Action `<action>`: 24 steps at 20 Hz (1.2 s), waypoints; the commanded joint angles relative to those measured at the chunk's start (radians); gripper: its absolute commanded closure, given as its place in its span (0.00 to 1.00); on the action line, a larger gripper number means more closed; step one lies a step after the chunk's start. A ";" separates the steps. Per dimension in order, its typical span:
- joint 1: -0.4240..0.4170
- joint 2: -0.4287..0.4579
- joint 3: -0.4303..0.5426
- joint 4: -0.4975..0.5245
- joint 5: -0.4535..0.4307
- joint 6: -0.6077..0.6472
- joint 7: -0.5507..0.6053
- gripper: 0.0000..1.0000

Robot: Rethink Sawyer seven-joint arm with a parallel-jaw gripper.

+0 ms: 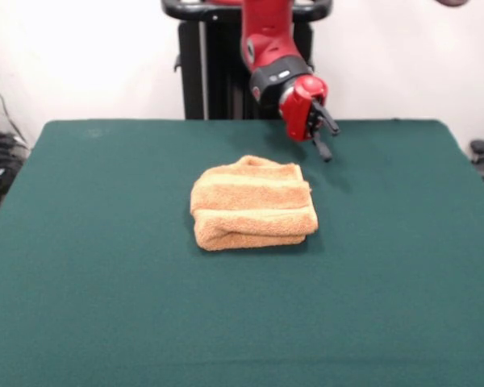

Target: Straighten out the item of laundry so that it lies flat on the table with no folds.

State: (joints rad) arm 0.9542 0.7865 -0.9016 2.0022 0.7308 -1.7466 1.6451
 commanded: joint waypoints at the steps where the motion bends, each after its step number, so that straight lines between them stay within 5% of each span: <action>1: -0.035 0.022 -0.135 -0.048 -0.286 0.052 0.093 0.00; 6: -0.087 0.042 -0.120 -0.124 -0.284 0.082 0.025 0.00; 13: -0.324 0.132 -0.188 -0.285 -0.245 0.033 -0.025 0.00; 24: -0.479 0.088 -0.192 -0.337 -0.257 0.005 0.008 0.00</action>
State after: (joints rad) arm 0.5253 0.8535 -1.0913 1.9038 0.4840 -1.7347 1.6451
